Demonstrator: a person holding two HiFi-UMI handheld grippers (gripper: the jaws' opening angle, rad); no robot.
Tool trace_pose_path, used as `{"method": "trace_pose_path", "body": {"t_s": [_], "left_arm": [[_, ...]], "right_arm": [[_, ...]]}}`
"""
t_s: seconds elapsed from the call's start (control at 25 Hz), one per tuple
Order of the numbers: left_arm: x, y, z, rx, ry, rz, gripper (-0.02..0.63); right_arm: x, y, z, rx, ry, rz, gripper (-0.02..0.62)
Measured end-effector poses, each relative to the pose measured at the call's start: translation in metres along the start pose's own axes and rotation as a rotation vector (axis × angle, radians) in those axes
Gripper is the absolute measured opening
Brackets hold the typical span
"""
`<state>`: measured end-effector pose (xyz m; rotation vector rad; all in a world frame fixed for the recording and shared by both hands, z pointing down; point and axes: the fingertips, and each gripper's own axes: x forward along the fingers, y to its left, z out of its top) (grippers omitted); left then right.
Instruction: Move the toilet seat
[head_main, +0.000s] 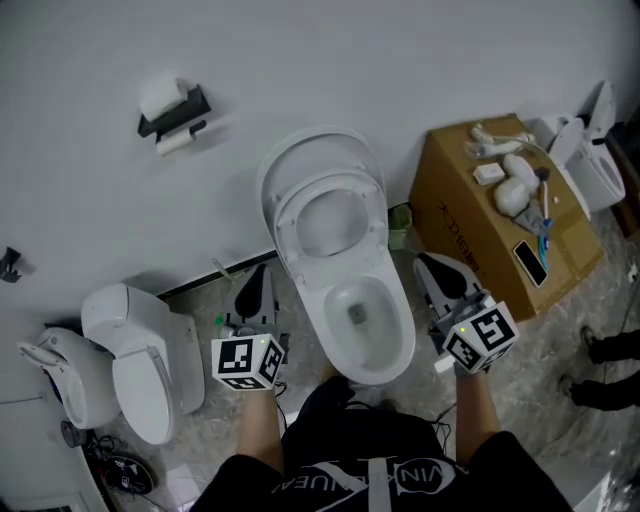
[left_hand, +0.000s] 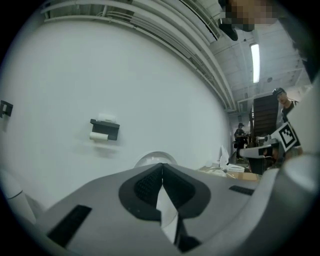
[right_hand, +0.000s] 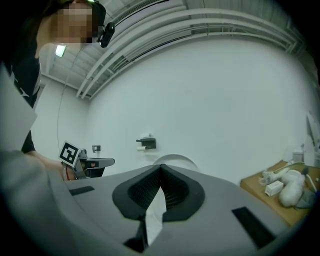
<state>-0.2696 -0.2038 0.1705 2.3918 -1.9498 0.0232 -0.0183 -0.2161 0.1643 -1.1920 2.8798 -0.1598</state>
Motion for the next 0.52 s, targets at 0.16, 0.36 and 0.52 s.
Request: {"method": "trace_pose_path", "body": {"t_s": [0.16,0.36,0.52], "left_arm": [[-0.018,-0.014,0.009,-0.011,-0.011,-0.009,0.005],[-0.036,-0.030,0.008,-0.040,-0.012,-0.050,0.005],[-0.055,-0.036,-0.003,-0.065,0.008,-0.029,0.005]], "right_arm": [[-0.013,0.012,0.014,-0.004,-0.034,0.009,0.009],[-0.021,0.034,0.021,-0.037,-0.066,0.056,0.009],[-0.036,0.044,0.016,0.007,-0.047,0.059,0.009]]}}
